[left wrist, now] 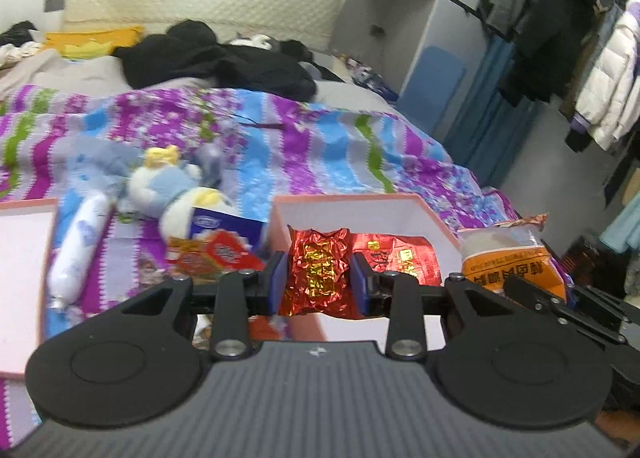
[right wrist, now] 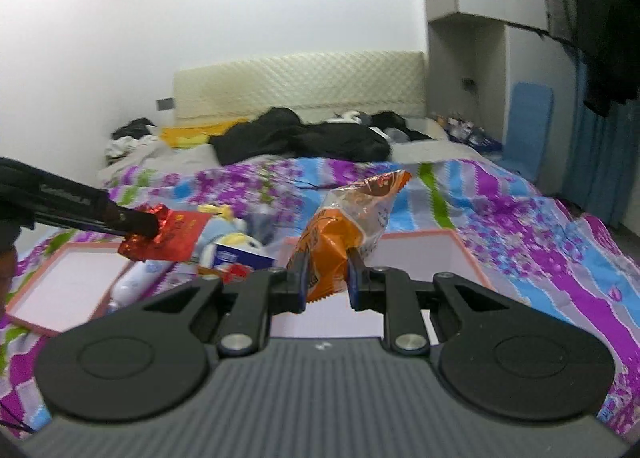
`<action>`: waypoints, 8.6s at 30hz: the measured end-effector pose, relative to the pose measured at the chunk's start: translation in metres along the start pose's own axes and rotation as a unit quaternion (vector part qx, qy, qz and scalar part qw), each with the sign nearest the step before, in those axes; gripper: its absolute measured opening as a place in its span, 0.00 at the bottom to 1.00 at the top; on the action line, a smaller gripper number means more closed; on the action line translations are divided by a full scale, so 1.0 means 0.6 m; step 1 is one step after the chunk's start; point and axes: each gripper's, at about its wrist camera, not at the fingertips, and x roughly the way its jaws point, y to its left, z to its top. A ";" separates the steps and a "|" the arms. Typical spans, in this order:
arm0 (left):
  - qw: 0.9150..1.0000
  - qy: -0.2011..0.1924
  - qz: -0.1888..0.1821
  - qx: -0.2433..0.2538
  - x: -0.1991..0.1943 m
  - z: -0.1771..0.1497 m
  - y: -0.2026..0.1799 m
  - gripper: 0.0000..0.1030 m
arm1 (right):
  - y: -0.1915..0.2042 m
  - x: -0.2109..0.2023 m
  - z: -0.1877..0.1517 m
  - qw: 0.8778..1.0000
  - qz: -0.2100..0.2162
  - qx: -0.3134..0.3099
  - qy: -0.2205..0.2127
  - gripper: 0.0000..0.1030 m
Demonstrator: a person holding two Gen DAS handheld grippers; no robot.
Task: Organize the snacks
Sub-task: 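Carry the red candy with the left tool into the pink box while the right tool follows, then open both tools to drop the snacks into the pink box and withdraw, then grasp the clear shrimp-chip bag with the left tool while the right tool grasps the green packet, then carry the shrimp-chip bag with the left tool over the pink box while the right tool follows, then open both tools to release the bags into the pink box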
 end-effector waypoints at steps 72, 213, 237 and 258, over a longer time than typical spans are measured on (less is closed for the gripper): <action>0.997 -0.058 0.041 0.020 -0.194 -0.215 0.030 0.63 | 0.116 -0.113 -0.138 0.996 0.066 0.066 0.004 0.58; 0.995 0.066 -0.010 -0.076 -0.145 -0.170 0.033 0.47 | 0.119 -0.168 -0.077 0.999 -0.010 0.030 0.030 0.18; 0.989 0.148 -0.024 -0.015 0.260 0.000 -0.087 0.47 | -0.104 0.126 -0.045 0.992 -0.048 0.078 0.091 0.18; 0.992 0.126 -0.025 -0.002 0.205 0.005 -0.067 0.57 | -0.083 0.107 -0.047 0.989 -0.040 0.108 0.092 0.56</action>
